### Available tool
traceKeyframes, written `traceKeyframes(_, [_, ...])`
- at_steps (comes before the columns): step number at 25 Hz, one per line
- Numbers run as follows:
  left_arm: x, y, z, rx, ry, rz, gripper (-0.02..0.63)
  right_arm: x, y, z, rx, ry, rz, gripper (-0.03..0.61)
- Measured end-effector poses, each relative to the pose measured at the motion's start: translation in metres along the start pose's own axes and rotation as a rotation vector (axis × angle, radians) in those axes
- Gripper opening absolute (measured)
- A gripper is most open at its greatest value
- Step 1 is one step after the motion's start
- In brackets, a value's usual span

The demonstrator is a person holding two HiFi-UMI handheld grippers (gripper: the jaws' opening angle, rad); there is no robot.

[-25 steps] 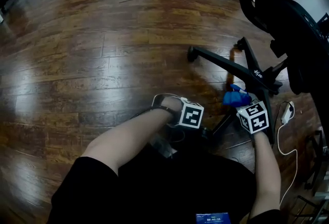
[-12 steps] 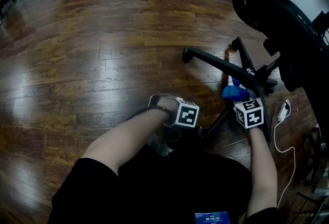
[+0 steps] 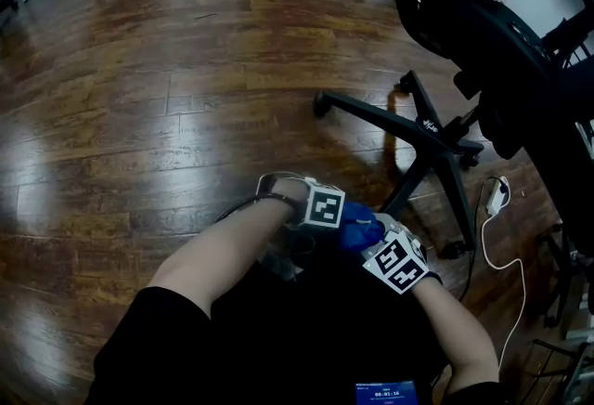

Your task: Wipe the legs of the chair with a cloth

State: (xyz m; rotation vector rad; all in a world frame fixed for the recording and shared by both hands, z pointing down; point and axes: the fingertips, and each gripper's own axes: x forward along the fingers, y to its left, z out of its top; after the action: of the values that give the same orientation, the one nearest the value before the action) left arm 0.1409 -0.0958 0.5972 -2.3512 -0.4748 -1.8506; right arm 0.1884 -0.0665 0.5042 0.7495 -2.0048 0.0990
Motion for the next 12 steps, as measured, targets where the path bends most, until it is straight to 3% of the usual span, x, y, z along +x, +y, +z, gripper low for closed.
traceKeyframes(4, [0.000,-0.001,0.001,0.004,-0.015,-0.007,0.318,0.000,-0.019,-0.003,0.011,0.022,-0.008,0.091])
traceKeyframes(7, [-0.001,-0.001,-0.001,0.007,-0.031,-0.012,0.318,-0.004,-0.072,-0.012,0.057,0.008,-0.114,0.091])
traceKeyframes(12, [-0.002,-0.001,-0.001,0.009,-0.035,-0.015,0.318,-0.026,-0.195,-0.028,0.218,-0.040,-0.337,0.092])
